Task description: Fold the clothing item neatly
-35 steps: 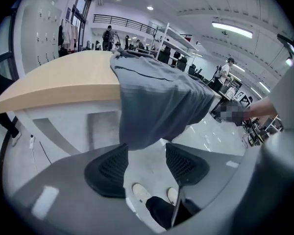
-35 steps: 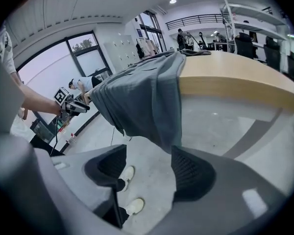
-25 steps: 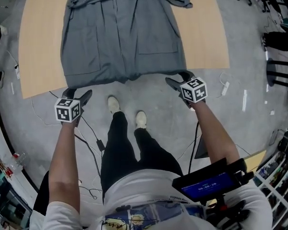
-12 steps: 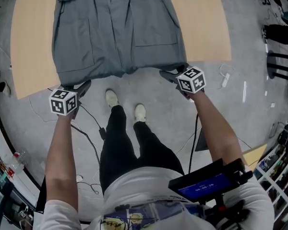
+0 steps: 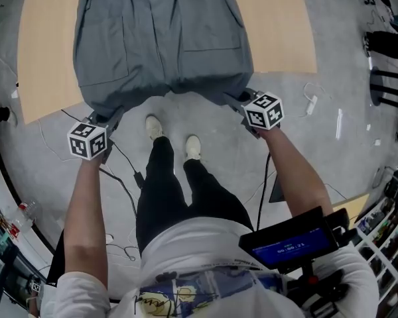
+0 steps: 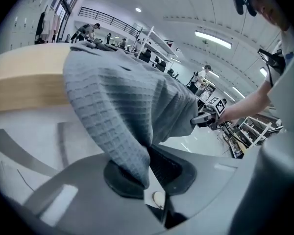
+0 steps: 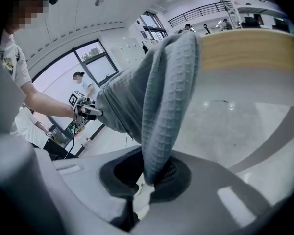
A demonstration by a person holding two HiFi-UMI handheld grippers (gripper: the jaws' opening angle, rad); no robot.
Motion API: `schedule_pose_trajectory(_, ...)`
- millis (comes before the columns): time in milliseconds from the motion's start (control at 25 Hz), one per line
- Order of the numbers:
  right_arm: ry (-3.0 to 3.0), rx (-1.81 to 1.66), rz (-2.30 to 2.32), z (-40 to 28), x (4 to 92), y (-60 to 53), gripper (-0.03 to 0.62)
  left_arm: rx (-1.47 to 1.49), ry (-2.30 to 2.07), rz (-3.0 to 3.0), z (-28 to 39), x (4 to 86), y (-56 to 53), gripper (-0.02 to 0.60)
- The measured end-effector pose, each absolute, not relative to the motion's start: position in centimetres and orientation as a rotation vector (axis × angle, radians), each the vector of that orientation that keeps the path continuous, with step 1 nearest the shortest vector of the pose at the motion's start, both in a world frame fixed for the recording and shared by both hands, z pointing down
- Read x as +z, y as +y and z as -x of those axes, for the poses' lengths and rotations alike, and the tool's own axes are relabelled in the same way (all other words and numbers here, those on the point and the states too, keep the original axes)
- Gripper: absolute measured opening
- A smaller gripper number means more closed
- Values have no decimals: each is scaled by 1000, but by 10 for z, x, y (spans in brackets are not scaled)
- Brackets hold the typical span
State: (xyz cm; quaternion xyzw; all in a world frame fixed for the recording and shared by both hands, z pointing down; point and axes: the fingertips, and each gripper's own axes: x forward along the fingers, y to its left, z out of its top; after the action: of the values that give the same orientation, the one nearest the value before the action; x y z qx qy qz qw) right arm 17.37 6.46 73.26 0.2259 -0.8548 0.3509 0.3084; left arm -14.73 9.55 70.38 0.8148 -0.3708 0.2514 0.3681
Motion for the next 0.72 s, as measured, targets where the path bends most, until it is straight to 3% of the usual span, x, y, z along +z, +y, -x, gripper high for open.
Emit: schedule_pose_trajectory(720, -2463, 960, -577, -188, 615, 118, 15, 491, -898, -2128, 109, 606, 152, 21)
